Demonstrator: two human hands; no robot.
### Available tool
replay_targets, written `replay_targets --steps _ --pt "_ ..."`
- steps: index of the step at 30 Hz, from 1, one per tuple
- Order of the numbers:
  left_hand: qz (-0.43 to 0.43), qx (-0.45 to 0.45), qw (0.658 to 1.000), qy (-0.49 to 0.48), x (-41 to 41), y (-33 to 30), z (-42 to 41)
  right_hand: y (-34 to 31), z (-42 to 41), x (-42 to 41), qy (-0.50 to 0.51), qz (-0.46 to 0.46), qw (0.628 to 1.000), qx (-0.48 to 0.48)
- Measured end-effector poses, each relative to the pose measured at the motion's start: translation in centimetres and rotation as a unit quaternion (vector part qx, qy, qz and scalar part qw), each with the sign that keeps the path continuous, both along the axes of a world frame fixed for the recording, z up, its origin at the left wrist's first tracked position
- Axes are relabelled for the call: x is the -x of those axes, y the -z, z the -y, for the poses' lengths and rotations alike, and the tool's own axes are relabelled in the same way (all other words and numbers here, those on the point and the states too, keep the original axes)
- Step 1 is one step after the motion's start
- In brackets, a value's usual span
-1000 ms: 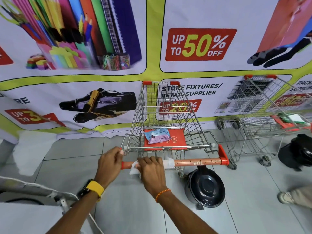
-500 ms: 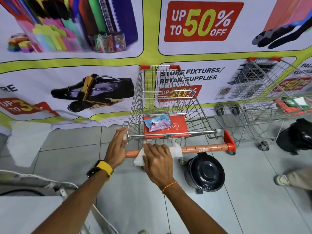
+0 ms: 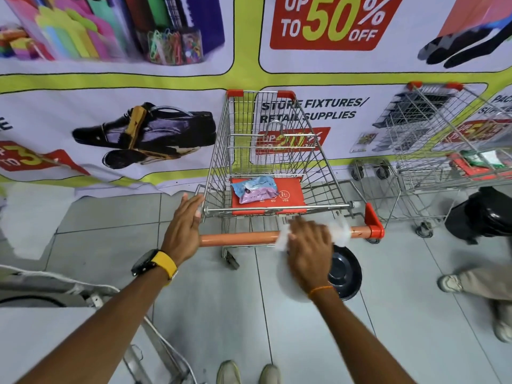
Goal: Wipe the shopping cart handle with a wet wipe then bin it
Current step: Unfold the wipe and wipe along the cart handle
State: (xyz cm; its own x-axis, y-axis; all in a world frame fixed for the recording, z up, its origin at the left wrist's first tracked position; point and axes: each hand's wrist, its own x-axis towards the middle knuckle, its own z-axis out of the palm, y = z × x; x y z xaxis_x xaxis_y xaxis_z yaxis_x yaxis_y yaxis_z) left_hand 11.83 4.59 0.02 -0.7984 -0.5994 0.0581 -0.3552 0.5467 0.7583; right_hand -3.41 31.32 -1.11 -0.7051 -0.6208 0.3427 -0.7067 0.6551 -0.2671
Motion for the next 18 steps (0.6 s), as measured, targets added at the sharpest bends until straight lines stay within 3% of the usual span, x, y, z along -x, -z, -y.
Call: replay_targets --steps 6,13,18 --pt "0.024 0.028 0.999 -0.015 0.7 -0.1 -1.0 -0.5 -2.5 1.9 0.080 0.005 0.996 0.044" --pt "0.041 0.046 0.998 0.005 0.7 0.2 -1.2 1.3 8.9 -8.9 -0.099 -0.040 0.994 0.004" --pt "0.055 0.072 0.996 0.016 0.0 0.0 -0.5 1.2 5.7 -5.4 -0.116 -0.067 0.991 -0.026"
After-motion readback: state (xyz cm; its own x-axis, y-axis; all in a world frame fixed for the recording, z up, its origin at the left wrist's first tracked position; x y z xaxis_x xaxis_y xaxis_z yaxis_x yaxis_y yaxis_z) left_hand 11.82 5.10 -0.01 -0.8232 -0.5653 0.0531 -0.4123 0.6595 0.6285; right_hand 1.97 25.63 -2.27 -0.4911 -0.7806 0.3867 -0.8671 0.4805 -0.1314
